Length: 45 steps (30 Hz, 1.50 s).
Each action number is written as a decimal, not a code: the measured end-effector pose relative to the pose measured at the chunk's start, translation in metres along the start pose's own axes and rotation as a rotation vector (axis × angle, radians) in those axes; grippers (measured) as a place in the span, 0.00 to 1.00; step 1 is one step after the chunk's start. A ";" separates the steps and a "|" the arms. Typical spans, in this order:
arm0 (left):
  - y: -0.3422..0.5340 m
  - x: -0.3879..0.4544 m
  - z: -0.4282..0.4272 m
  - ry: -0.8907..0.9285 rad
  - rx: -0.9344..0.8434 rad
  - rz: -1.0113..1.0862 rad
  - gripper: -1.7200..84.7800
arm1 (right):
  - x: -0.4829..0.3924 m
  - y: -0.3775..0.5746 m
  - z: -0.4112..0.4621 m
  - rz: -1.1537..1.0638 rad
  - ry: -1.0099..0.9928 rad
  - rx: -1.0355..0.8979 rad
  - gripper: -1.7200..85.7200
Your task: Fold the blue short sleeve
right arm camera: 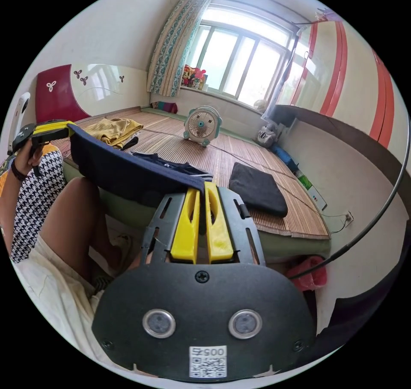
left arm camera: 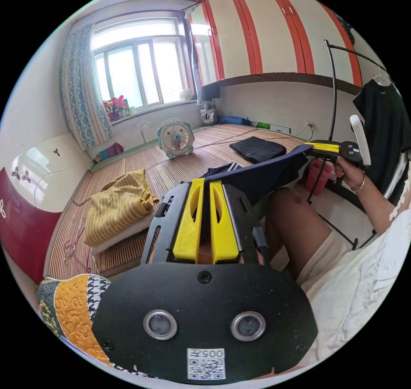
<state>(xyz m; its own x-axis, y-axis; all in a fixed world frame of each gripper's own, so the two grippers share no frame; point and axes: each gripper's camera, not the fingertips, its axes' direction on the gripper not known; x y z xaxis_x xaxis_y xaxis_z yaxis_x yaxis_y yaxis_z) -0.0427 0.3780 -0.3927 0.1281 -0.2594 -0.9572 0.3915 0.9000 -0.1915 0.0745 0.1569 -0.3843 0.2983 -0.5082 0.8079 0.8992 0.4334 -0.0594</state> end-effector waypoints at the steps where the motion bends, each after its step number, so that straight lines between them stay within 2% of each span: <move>1: -0.010 -0.006 0.010 -0.012 -0.005 -0.010 0.04 | 0.003 -0.014 0.009 -0.008 0.000 0.002 0.00; 9: -0.075 -0.058 0.110 -0.085 -0.097 -0.102 0.05 | 0.030 -0.116 0.103 -0.037 -0.036 -0.054 0.00; 13: -0.106 -0.092 0.192 -0.072 -0.241 -0.210 0.05 | 0.044 -0.173 0.186 -0.029 -0.061 -0.194 0.00; 20: -0.141 -0.120 0.305 -0.134 -0.433 -0.207 0.05 | 0.060 -0.248 0.328 -0.004 -0.128 -0.440 0.00; 25: -0.134 -0.144 0.357 -0.098 -0.551 -0.290 0.05 | 0.062 -0.259 0.385 -0.008 -0.151 -0.507 0.01; 33: -0.154 -0.166 0.394 -0.082 -0.547 -0.256 0.06 | 0.090 -0.303 0.425 0.101 -0.240 -0.523 0.04; 36: -0.160 -0.177 0.398 -0.029 -0.521 -0.316 0.07 | 0.094 -0.316 0.444 0.101 -0.239 -0.568 0.05; 39: -0.165 -0.189 0.390 0.040 -0.421 -0.401 0.09 | 0.105 -0.323 0.459 0.164 -0.289 -0.595 0.06; 45: -0.179 -0.189 0.364 0.028 -0.314 -0.457 0.10 | 0.129 -0.344 0.434 0.262 -0.321 -0.465 0.08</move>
<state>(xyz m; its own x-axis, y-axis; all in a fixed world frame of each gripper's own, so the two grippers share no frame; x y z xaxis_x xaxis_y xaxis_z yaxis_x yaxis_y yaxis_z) 0.1944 0.1388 -0.0988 -0.0174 -0.6421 -0.7664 0.1103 0.7606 -0.6398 -0.3355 0.2652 -0.0051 0.4819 -0.1482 0.8636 0.8759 0.1073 -0.4704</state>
